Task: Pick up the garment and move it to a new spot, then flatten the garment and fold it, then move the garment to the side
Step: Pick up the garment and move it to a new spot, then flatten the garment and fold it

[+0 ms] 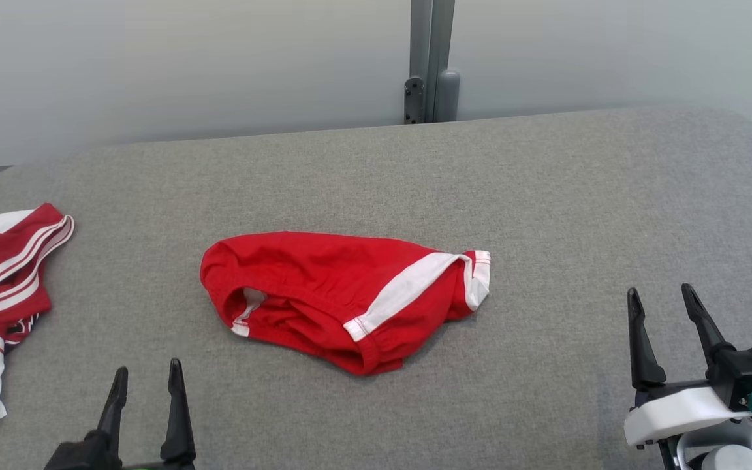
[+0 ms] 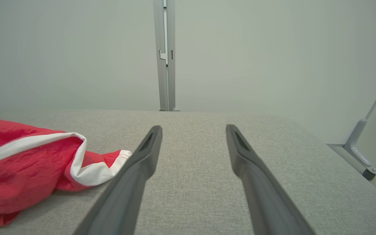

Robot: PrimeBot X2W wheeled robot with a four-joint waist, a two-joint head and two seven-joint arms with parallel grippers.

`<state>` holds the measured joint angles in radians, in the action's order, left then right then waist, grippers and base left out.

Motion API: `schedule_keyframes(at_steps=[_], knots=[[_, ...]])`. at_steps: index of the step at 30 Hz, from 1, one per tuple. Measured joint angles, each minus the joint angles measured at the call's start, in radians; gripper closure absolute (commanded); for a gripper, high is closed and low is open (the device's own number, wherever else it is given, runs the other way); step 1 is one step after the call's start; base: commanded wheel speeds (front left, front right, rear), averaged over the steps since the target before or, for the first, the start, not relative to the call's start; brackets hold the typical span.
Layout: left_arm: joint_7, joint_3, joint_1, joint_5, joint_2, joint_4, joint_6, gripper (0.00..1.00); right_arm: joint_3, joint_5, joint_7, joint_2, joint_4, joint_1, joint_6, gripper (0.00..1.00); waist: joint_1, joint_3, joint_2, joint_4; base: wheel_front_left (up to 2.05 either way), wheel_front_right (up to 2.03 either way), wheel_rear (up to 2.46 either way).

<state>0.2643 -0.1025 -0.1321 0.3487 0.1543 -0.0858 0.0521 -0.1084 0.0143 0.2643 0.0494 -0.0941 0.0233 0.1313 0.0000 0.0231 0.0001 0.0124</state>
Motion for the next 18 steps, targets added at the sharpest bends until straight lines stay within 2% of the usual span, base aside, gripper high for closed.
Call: schedule_keyframes(at_steps=[5,9,13,18], knots=[[0.000,0.070,-0.057,-0.059,-0.043,0.004,-0.094,0.00,-0.015,0.005,0.000,0.000,-0.012,0.019,0.000,0.00,0.0000,-0.018,0.0000,0.011,0.00,0.00,0.00],[0.000,0.121,-0.062,-0.090,-0.061,0.001,-0.141,0.00,-0.011,0.017,0.000,0.000,-0.017,0.025,0.000,0.00,0.0000,-0.021,0.0000,0.016,0.00,0.00,0.00],[0.000,0.136,-0.061,-0.109,-0.075,-0.008,-0.166,0.00,-0.012,0.028,0.000,0.000,-0.020,0.034,0.000,0.00,0.0000,-0.024,0.0000,0.023,0.00,0.00,0.00],[0.000,0.140,-0.056,-0.122,-0.084,-0.010,-0.176,0.00,-0.004,0.031,0.000,0.000,-0.026,0.034,0.000,0.00,0.0000,-0.028,0.0000,0.021,0.00,0.00,0.00]])
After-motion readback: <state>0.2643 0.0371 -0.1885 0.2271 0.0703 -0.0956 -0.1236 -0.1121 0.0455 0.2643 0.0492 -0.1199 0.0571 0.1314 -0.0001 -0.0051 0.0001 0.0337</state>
